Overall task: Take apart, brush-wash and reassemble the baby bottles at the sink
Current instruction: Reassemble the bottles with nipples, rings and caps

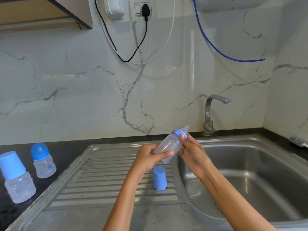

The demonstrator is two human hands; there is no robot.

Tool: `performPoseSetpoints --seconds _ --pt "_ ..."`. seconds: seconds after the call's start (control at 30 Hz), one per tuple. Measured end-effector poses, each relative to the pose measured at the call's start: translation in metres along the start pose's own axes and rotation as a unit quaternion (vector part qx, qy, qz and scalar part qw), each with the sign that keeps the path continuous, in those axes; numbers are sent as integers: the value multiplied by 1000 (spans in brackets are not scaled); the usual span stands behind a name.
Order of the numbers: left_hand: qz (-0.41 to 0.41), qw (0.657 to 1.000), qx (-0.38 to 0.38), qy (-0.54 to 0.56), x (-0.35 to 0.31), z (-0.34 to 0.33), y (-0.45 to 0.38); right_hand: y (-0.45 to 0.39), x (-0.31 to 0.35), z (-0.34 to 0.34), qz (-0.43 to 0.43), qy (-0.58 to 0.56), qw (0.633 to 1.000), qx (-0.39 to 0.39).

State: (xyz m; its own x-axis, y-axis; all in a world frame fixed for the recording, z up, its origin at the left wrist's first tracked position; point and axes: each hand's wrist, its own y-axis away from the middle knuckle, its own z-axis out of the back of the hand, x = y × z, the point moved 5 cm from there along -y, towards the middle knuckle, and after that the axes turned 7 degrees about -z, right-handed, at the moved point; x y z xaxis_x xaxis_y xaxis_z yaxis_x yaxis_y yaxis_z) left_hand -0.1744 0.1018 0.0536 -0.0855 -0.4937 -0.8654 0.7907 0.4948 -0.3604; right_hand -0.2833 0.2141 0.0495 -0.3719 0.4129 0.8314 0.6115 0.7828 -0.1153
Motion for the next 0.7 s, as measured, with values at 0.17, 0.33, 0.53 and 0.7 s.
performPoseSetpoints --seconds 0.17,0.33,0.53,0.7 --pt "-15 997 -26 -71 1 -2 -1 -3 -3 6 -17 11 999 -34" --pt "-4 998 -61 1 -6 13 3 1 -6 2 -32 -25 999 -1" --pt "-20 943 -286 -171 1 65 13 8 -15 5 13 422 901 -97" --pt "-49 931 -313 -180 1 69 16 18 -45 -22 27 680 732 29"
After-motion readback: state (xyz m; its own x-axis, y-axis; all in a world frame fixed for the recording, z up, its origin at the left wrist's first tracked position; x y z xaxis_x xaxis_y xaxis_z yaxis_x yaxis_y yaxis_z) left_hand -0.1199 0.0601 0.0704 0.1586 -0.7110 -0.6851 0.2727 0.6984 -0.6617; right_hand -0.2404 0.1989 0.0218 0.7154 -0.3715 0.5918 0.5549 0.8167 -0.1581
